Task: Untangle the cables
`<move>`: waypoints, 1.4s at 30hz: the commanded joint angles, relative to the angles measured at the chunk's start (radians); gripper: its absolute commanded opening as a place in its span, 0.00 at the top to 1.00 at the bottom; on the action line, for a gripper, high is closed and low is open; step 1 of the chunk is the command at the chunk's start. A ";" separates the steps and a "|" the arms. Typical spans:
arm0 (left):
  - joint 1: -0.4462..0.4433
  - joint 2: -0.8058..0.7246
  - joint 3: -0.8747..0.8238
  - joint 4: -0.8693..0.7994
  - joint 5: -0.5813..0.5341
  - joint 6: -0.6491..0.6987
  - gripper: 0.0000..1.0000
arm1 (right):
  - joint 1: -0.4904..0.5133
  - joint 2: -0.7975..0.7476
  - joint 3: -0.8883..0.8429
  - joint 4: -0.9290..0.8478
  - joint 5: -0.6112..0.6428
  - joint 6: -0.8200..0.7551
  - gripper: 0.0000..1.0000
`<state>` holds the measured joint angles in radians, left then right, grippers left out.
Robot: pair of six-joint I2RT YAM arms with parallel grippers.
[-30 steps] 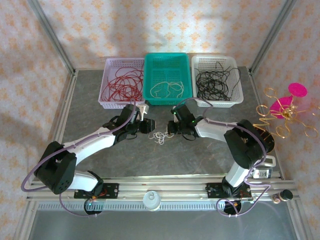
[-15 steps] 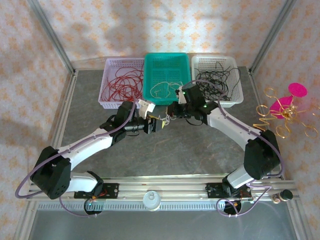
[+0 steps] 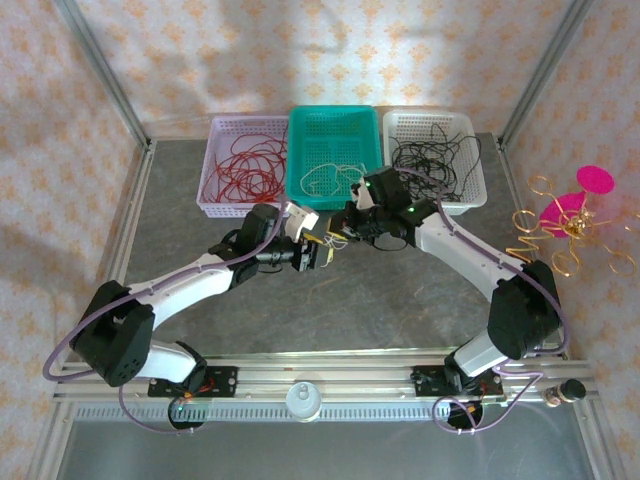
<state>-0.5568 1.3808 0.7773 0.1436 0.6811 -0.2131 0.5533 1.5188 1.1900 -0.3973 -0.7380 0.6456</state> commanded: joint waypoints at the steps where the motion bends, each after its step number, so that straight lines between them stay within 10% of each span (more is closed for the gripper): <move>1: -0.012 0.011 -0.008 0.030 0.022 0.033 0.51 | 0.000 -0.040 0.030 -0.004 -0.026 0.046 1.00; 8: -0.015 0.001 -0.062 0.049 -0.076 0.030 0.61 | 0.000 -0.078 0.017 0.005 -0.032 0.083 1.00; 16: -0.016 -0.018 -0.066 0.030 -0.149 0.041 1.00 | -0.001 -0.104 0.001 0.011 -0.022 0.108 1.00; 24: -0.039 -0.091 -0.042 -0.015 -0.090 -0.007 1.00 | -0.032 -0.091 -0.077 0.173 0.024 0.269 0.74; 35: -0.126 -0.189 -0.022 -0.121 -0.059 -0.071 1.00 | -0.093 -0.151 -0.381 0.563 0.206 0.703 0.88; 42: -0.126 -0.192 0.046 -0.120 -0.046 -0.131 1.00 | -0.162 -0.187 -0.481 0.493 0.246 0.554 0.77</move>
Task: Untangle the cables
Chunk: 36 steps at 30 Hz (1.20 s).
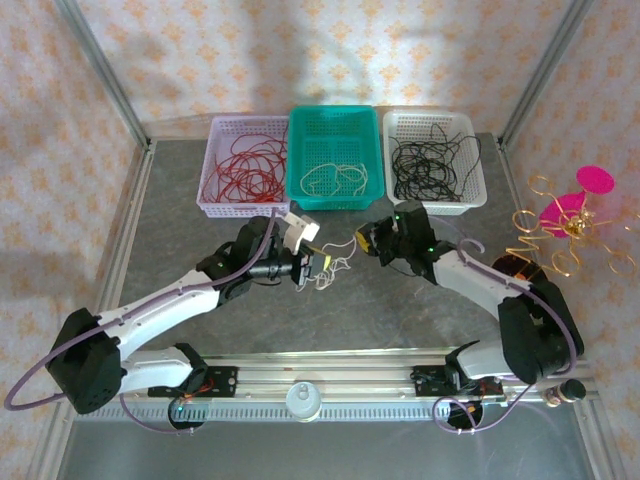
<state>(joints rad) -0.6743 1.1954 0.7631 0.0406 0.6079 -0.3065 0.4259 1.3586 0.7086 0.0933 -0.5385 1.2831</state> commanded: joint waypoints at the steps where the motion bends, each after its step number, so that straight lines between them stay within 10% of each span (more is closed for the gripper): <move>1: -0.008 0.002 0.072 -0.024 0.029 -0.043 1.00 | -0.045 -0.029 0.017 -0.036 0.046 -0.174 0.73; 7: -0.008 0.031 0.134 -0.048 0.033 -0.063 1.00 | -0.089 -0.087 -0.004 -0.171 -0.022 -0.705 0.50; 11: -0.008 0.060 0.178 -0.089 0.034 -0.055 1.00 | -0.124 -0.215 -0.153 -0.031 -0.194 -0.891 0.28; 17: -0.008 0.080 0.208 -0.114 0.050 -0.062 1.00 | -0.089 -0.320 -0.282 0.307 -0.300 -0.933 0.24; 25: -0.008 0.086 0.197 -0.080 0.087 -0.100 1.00 | 0.023 -0.240 -0.289 0.601 -0.077 -0.774 0.24; 36: -0.019 0.075 0.253 -0.081 0.121 -0.130 1.00 | 0.124 0.066 -0.187 0.539 0.345 -0.694 0.42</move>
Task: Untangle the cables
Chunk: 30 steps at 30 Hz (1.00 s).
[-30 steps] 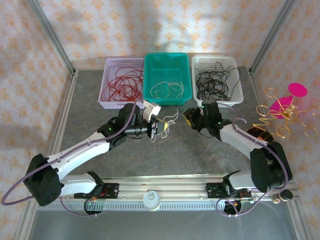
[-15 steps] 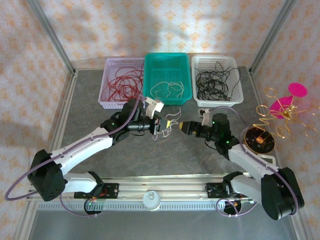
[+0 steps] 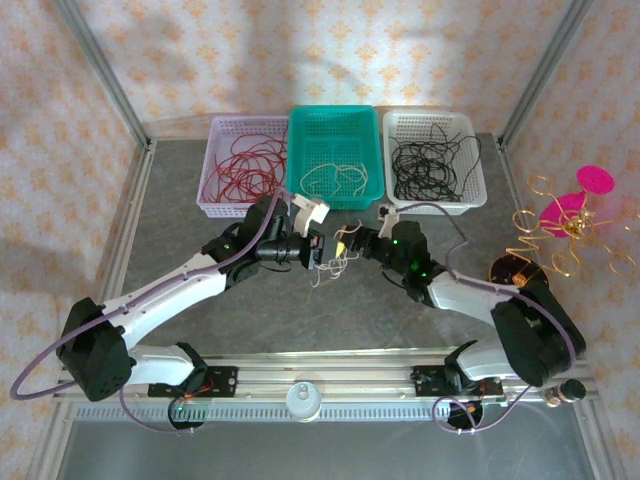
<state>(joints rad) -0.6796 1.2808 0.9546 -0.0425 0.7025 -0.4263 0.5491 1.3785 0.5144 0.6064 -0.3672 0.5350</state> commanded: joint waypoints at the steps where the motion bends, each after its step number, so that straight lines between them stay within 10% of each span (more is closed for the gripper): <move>1: -0.017 -0.017 0.077 -0.012 0.017 -0.007 1.00 | 0.001 0.068 0.006 0.005 0.198 0.065 0.45; 30: -0.017 0.053 0.846 -0.349 -0.210 0.063 1.00 | 0.000 0.124 -0.227 -0.095 0.346 -0.061 0.49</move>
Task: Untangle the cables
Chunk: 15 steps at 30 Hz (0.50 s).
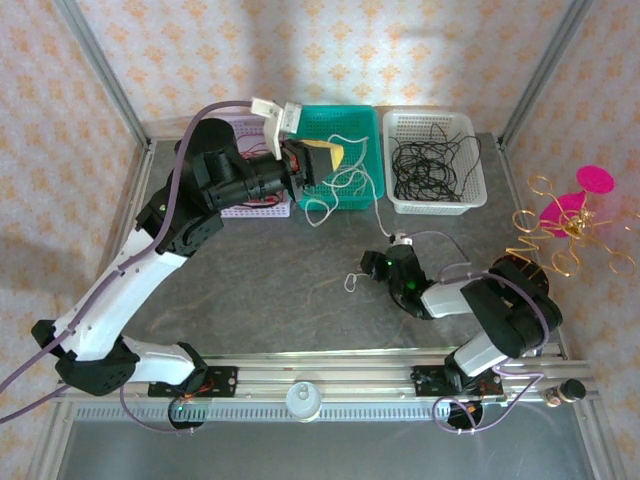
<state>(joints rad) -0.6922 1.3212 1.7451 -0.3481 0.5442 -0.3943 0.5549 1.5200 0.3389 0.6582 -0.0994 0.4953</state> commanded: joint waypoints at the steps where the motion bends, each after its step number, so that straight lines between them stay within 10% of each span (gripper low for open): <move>1: -0.004 0.018 0.071 -0.053 -0.059 0.037 1.00 | -0.006 -0.035 -0.051 -0.167 0.073 -0.023 0.48; 15: 0.002 0.016 -0.060 -0.028 -0.032 0.056 1.00 | -0.053 -0.603 0.094 -0.539 -0.070 -0.180 0.28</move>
<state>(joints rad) -0.6922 1.3445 1.7035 -0.3870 0.4965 -0.3645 0.5232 0.9833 0.3771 0.2409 -0.1177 0.3874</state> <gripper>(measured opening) 0.041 0.717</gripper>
